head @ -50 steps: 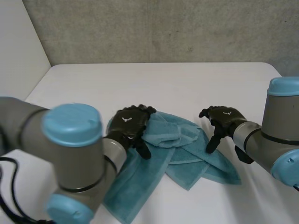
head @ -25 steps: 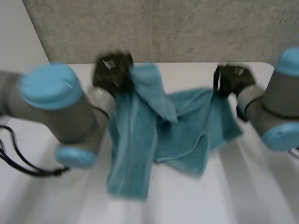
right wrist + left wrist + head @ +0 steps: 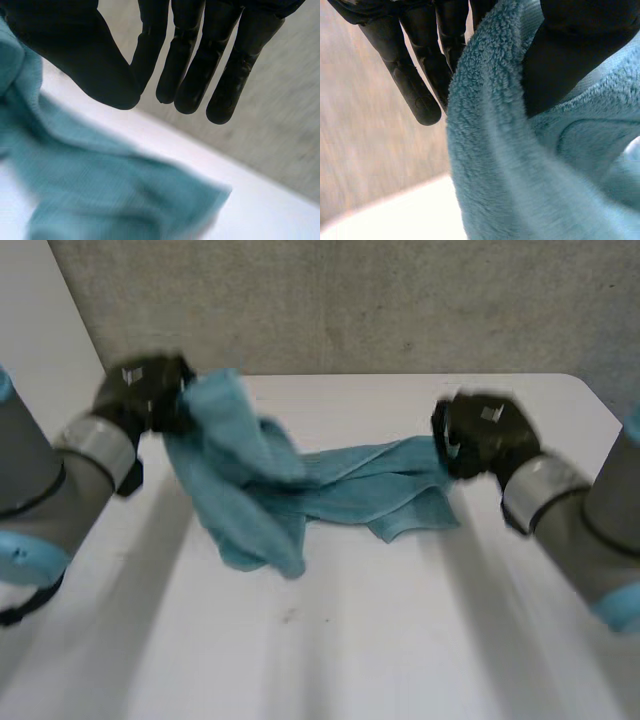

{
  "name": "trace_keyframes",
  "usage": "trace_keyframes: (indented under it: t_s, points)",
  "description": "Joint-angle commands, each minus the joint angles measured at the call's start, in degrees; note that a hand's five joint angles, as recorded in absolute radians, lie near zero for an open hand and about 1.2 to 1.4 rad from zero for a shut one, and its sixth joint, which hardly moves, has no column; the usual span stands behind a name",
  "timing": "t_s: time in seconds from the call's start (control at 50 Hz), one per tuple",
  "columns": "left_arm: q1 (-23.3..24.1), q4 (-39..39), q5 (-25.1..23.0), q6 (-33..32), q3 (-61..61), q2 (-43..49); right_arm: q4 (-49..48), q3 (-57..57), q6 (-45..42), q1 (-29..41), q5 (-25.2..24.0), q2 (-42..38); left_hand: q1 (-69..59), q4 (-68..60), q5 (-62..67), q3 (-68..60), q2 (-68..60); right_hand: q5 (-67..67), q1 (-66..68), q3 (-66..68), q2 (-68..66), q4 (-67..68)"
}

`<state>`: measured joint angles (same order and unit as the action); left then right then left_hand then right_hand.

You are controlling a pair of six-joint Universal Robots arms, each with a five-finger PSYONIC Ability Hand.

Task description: Fold the laundry

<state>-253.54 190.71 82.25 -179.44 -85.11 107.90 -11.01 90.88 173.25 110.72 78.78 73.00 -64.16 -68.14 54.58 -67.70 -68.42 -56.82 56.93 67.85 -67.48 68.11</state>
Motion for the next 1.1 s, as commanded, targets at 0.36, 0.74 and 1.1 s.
trace_keyframes:
  t_s: [0.36, 0.74, 1.1]
  points:
    - [1.37, -10.36, 0.10, -0.12, -15.09, -14.64, -2.26, 3.78, -6.26, -0.42, -1.26, -6.81, 41.33, 45.32, -41.75, 44.87, 45.60, -7.68, 17.58, 6.66, -7.03, 6.40]
    - [20.89, -0.17, 29.98, -0.03, -9.46, 2.57, -2.17, 4.66, -6.35, -0.60, -1.08, -6.99, 41.33, 45.31, -41.75, 44.87, 45.59, -7.18, 17.07, 6.15, -6.52, 5.90]
    - [11.05, 2.56, 30.78, -9.86, -13.41, 2.68, -1.64, 3.17, -6.79, -0.42, -0.73, -6.82, 24.18, 28.16, -24.59, 27.71, 28.44, 6.10, 3.79, -7.13, 6.76, -7.38]
